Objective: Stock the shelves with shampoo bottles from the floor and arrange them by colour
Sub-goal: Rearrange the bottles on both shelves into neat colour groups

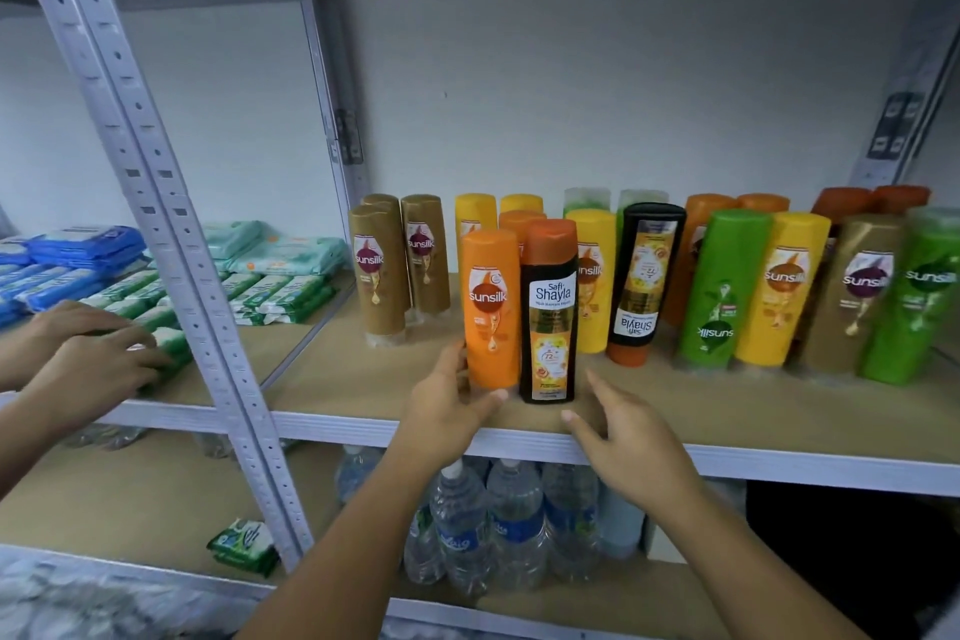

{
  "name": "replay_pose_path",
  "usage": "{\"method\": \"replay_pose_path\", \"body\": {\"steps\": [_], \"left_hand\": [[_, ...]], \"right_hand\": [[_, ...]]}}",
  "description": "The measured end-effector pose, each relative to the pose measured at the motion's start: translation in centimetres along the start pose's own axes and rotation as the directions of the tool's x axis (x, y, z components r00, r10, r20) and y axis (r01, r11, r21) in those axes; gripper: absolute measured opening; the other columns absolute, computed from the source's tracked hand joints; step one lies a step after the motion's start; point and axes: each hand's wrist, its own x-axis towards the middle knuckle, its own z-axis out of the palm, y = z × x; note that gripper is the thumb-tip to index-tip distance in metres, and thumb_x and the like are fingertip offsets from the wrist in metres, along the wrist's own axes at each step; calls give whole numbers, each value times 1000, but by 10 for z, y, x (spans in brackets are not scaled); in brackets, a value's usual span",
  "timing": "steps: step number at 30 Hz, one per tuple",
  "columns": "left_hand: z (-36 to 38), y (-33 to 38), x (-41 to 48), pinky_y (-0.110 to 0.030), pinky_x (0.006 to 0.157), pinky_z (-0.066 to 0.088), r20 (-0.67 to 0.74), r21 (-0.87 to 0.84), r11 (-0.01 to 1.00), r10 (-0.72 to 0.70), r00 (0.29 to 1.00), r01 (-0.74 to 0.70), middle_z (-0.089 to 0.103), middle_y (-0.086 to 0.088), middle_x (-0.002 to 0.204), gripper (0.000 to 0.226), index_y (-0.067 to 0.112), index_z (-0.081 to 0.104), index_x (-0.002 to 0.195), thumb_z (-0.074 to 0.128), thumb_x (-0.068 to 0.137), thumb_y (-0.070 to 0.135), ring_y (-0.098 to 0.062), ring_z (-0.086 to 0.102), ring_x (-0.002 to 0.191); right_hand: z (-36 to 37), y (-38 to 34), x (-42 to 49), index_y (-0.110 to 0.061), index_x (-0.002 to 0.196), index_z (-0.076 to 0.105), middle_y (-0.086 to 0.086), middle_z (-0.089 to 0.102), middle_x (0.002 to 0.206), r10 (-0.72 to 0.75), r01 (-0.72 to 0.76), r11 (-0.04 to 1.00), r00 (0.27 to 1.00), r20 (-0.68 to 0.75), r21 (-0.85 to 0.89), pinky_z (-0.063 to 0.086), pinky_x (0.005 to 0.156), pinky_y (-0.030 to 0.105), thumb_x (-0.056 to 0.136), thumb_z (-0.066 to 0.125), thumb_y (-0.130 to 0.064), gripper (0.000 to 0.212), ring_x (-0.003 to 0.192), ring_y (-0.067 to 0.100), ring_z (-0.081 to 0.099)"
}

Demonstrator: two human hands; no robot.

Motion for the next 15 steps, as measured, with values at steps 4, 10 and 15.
{"method": "replay_pose_path", "body": {"steps": [4,10,15], "left_hand": [[5,1,9,-33,100,51,-7,-27,999,21,1000,-21,60,18,129,63,38,42,135,79,85,37,-6,58,119],[6,3,22,-29,93,53,-10,-72,997,12,1000,-12,62,17,120,53,34,48,125,81,84,34,-9,61,113],[12,4,26,-37,99,54,29,-71,997,17,999,-15,63,16,124,59,37,47,129,82,82,37,-10,62,114]], "right_hand": [[5,-2,14,-36,158,17,-10,52,148,-18,19,993,1000,-17,119,46,103,33,94,59,-51,78,132,13,51],[11,-12,31,-43,150,22,-26,48,137,11,-4,935,1000,-17,355,43,104,28,93,67,-40,73,127,1,48],[7,-12,36,-35,142,36,-15,58,134,97,-69,919,994,-53,388,44,97,30,93,68,-34,58,122,9,55]]}}
